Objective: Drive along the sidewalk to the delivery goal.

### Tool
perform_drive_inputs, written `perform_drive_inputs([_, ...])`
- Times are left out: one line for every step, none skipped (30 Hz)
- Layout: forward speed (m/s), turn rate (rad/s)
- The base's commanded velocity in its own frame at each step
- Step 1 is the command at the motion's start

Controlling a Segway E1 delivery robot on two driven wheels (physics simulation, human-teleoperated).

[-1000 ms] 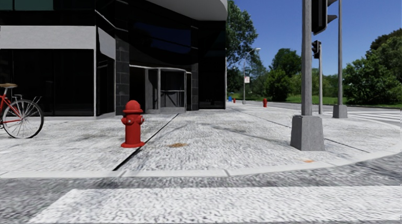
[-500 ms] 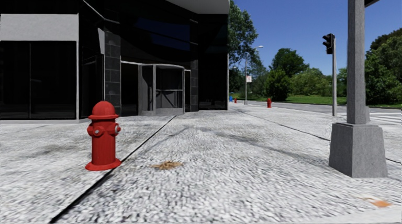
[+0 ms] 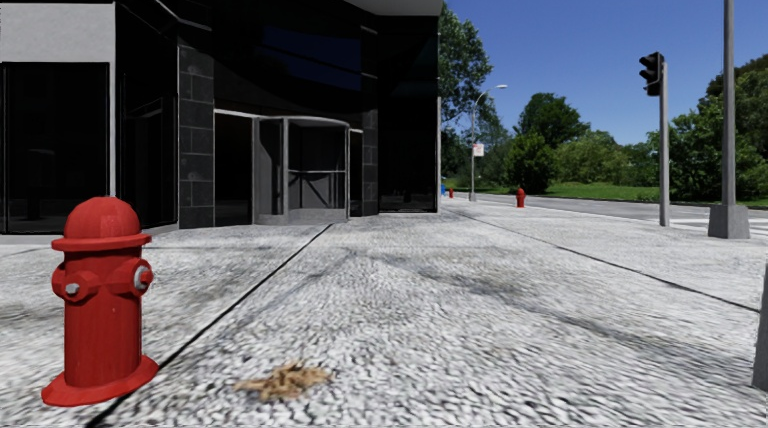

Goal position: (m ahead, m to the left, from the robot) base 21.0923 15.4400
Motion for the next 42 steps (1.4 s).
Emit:
perform_drive_inputs([1.16, 0.00])
perform_drive_inputs([1.17, 0.00])
perform_drive_inputs([1.17, 0.00])
perform_drive_inputs([1.18, 0.00])
perform_drive_inputs([1.20, 0.00])
perform_drive_inputs([1.22, 0.00])
perform_drive_inputs([1.22, 0.00])
perform_drive_inputs([1.22, 0.00])
perform_drive_inputs([1.22, 0.00])
perform_drive_inputs([1.23, 0.00])
perform_drive_inputs([1.23, 0.00])
perform_drive_inputs([1.23, 0.00])
perform_drive_inputs([1.24, 0.00])
perform_drive_inputs([1.24, 0.00])
perform_drive_inputs([1.27, 0.00])
perform_drive_inputs([1.34, 0.00])
perform_drive_inputs([1.34, 0.00])
perform_drive_inputs([1.44, 0.00])
perform_drive_inputs([1.51, 0.00])
perform_drive_inputs([1.53, 0.00])
perform_drive_inputs([1.53, 0.00])
perform_drive_inputs([1.53, 0.00])
perform_drive_inputs([1.53, 0.00])
perform_drive_inputs([1.53, 0.00])
perform_drive_inputs([1.54, 0.00])
perform_drive_inputs([1.54, 0.00])
perform_drive_inputs([1.54, 0.00])
perform_drive_inputs([1.54, 0.00])
perform_drive_inputs([1.54, 0.10])
perform_drive_inputs([1.54, 0.25])
perform_drive_inputs([1.54, 0.25])
perform_drive_inputs([1.54, 0.36])
perform_drive_inputs([1.54, 0.48])
perform_drive_inputs([1.54, 0.62])
perform_drive_inputs([1.54, 0.76])
perform_drive_inputs([1.54, 0.76])
perform_drive_inputs([1.54, 0.81])
perform_drive_inputs([1.54, 0.83])
perform_drive_inputs([1.54, 0.83])
perform_drive_inputs([1.54, 0.83])
perform_drive_inputs([1.54, 0.83])
perform_drive_inputs([1.54, 0.83])
